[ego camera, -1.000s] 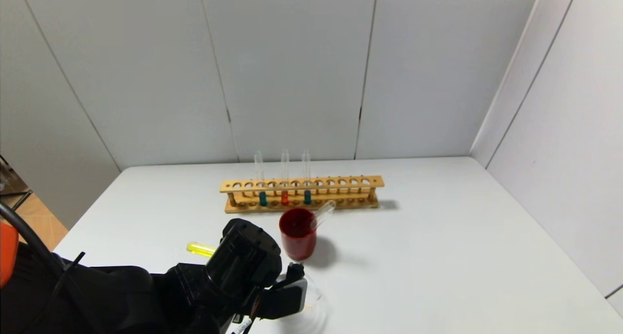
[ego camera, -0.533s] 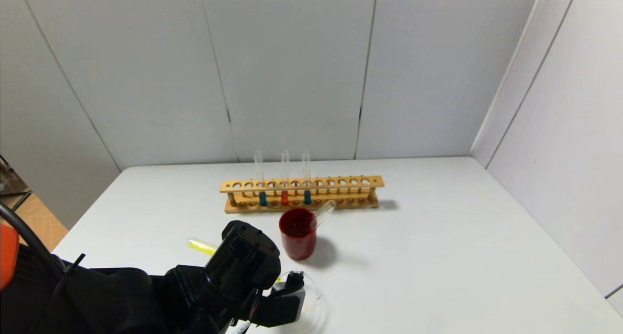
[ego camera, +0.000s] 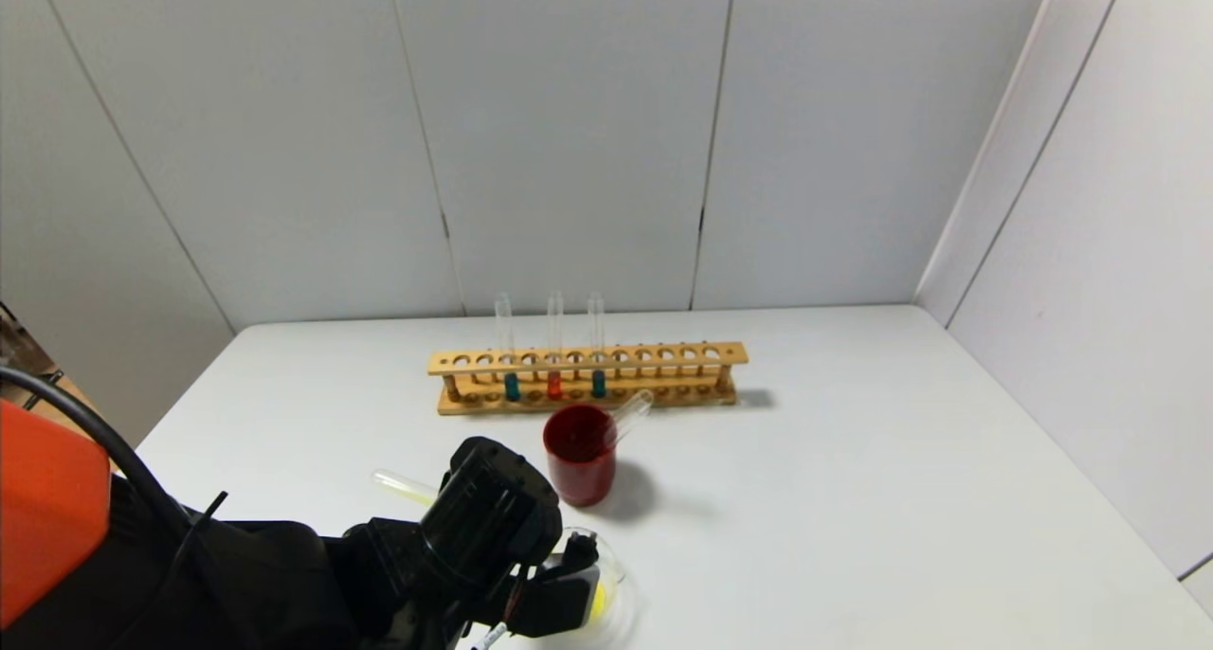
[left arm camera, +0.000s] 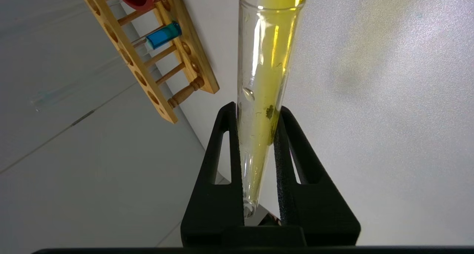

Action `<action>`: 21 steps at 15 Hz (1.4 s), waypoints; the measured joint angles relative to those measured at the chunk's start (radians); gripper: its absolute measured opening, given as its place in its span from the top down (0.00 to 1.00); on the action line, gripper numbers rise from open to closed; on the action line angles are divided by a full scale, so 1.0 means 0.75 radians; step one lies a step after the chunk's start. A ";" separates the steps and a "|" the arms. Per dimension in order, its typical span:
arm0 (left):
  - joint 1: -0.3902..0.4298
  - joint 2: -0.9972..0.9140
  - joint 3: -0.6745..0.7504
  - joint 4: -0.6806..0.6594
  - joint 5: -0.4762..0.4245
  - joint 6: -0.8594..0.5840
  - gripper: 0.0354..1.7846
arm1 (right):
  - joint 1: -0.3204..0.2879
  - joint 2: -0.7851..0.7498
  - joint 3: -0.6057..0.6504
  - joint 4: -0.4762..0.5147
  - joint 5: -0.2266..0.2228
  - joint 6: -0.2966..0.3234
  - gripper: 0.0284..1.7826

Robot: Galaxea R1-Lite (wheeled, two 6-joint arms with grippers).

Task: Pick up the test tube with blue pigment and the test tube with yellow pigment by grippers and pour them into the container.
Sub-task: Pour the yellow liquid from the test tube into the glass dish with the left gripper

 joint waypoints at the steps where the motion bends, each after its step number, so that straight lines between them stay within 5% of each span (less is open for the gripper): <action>1: -0.001 0.007 -0.002 0.000 -0.001 0.006 0.85 | 0.000 0.000 0.000 0.000 0.000 0.000 0.02; 11: -0.003 0.013 -0.049 0.006 0.015 0.146 0.85 | 0.000 0.000 0.000 0.001 -0.001 0.001 0.02; 15: -0.020 0.011 -0.061 0.003 0.174 0.222 0.85 | 0.000 0.000 0.000 0.000 -0.001 0.001 0.02; 21: -0.037 0.025 -0.098 0.000 0.185 0.227 0.85 | 0.000 0.000 0.000 0.000 -0.001 0.001 0.02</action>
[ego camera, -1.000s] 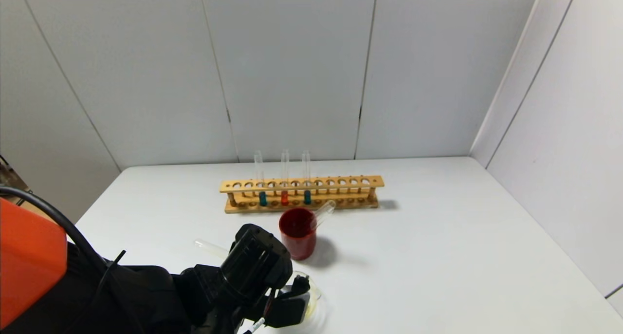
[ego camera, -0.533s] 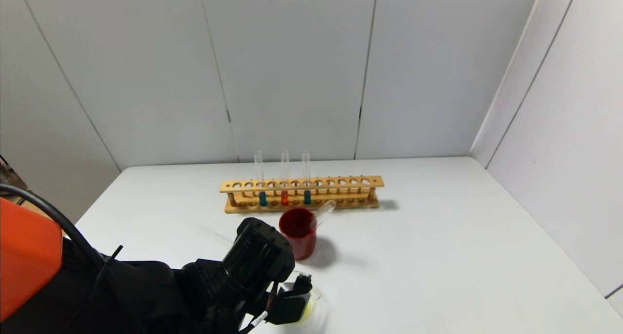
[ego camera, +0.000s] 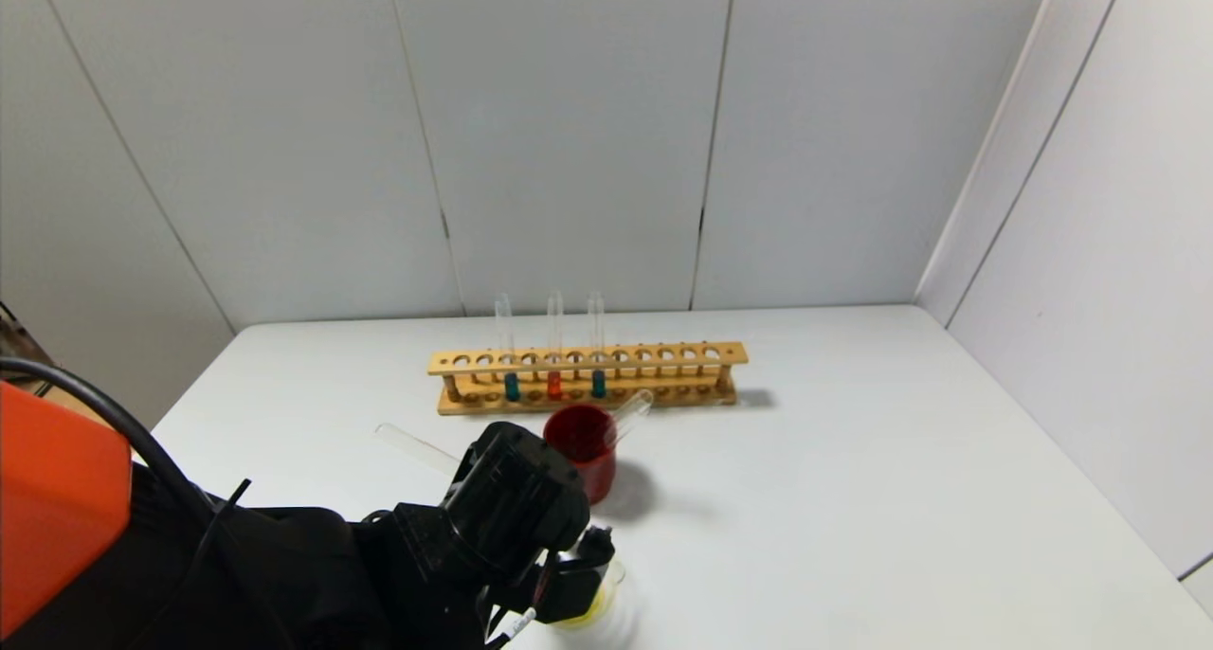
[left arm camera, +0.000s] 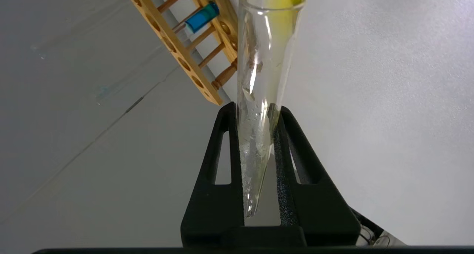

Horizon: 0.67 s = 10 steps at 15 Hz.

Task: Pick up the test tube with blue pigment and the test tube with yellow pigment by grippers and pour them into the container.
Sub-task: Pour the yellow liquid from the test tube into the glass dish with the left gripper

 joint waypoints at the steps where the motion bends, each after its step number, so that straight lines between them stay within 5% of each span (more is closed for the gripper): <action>1: -0.003 0.005 -0.008 0.000 0.000 -0.001 0.85 | 0.000 0.000 0.000 0.000 0.000 -0.001 0.02; 10: -0.061 0.020 0.002 0.008 0.002 -0.002 0.85 | 0.000 0.000 0.000 0.000 0.000 -0.001 0.02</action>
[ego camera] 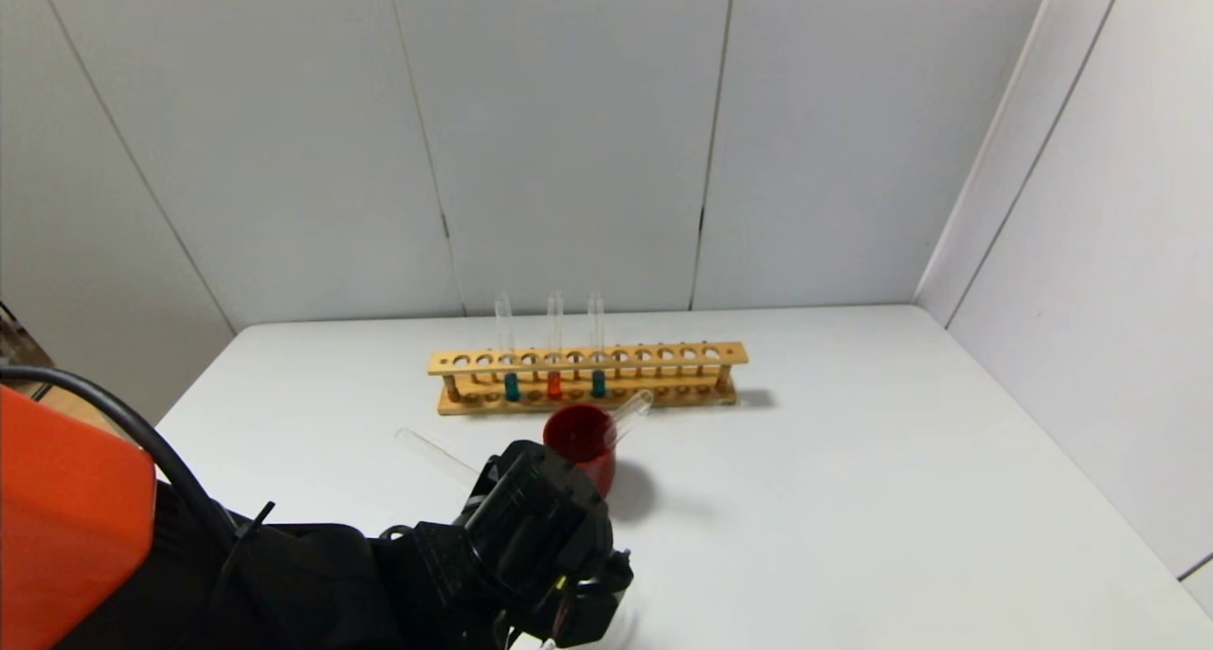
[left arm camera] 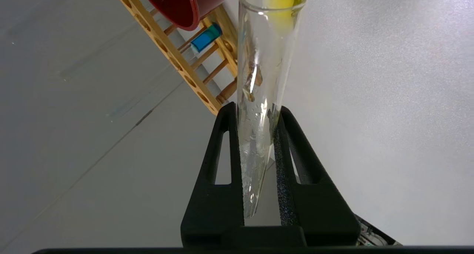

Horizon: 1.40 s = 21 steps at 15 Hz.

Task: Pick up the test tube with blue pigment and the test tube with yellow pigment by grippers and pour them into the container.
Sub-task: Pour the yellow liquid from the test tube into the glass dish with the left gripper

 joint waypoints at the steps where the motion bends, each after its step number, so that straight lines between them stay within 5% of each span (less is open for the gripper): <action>1: -0.001 0.001 0.006 0.002 0.000 0.000 0.85 | 0.000 0.000 0.000 0.000 0.000 0.001 0.02; 21: -0.001 0.044 -0.002 0.005 0.072 0.119 0.85 | 0.000 0.000 0.000 0.000 0.000 0.001 0.02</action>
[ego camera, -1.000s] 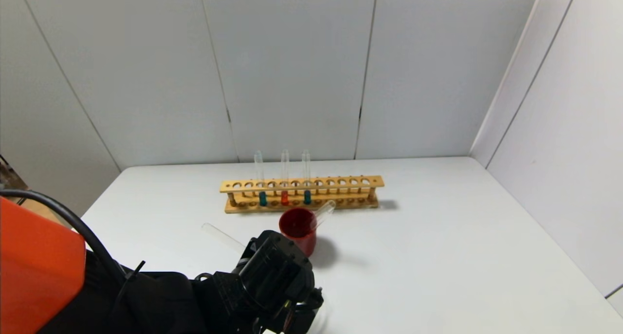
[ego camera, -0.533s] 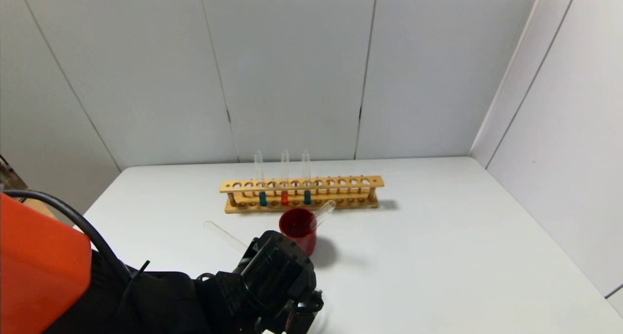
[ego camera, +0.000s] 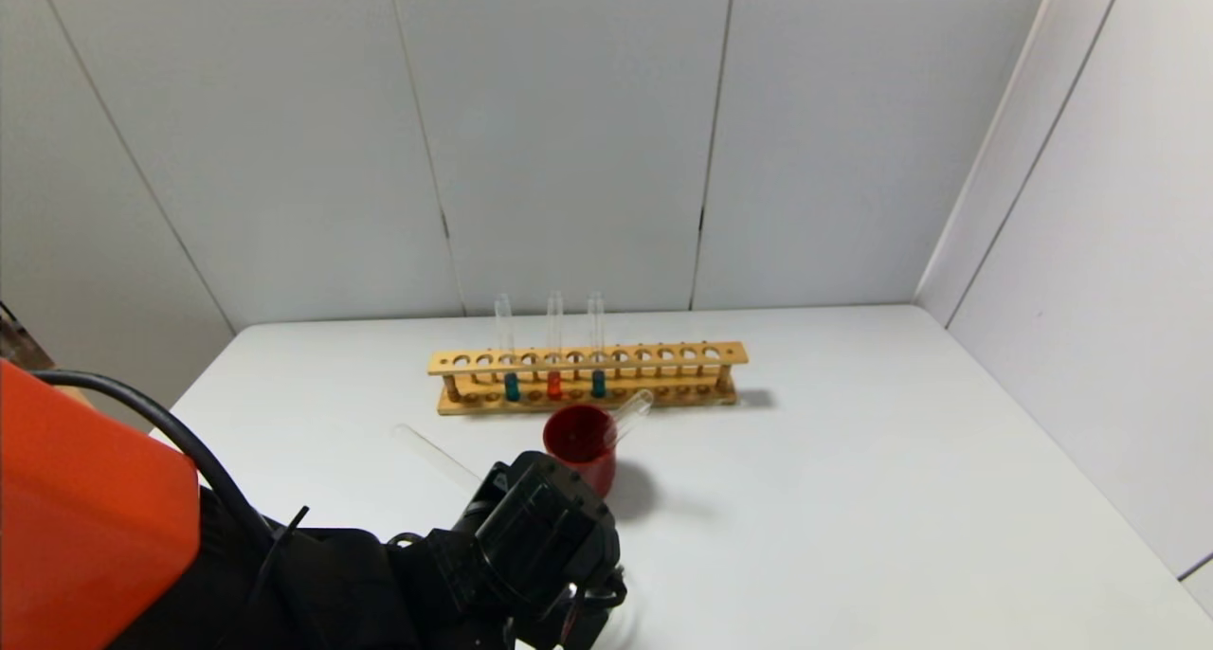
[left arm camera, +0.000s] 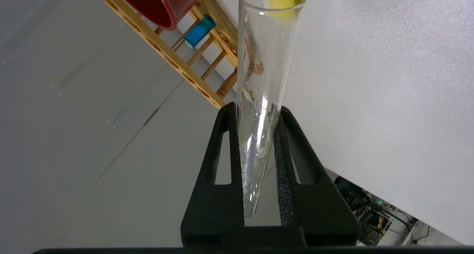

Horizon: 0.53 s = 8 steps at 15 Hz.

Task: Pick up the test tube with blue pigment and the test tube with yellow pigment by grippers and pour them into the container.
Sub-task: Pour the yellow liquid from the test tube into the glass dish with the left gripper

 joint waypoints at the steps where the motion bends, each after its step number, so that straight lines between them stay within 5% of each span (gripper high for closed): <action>1: 0.000 0.000 -0.001 -0.001 0.000 0.014 0.85 | 0.000 0.000 0.000 0.000 0.000 0.000 0.02; 8: -0.001 -0.005 -0.019 0.001 -0.001 0.096 0.85 | 0.000 0.000 0.000 0.000 0.000 0.000 0.02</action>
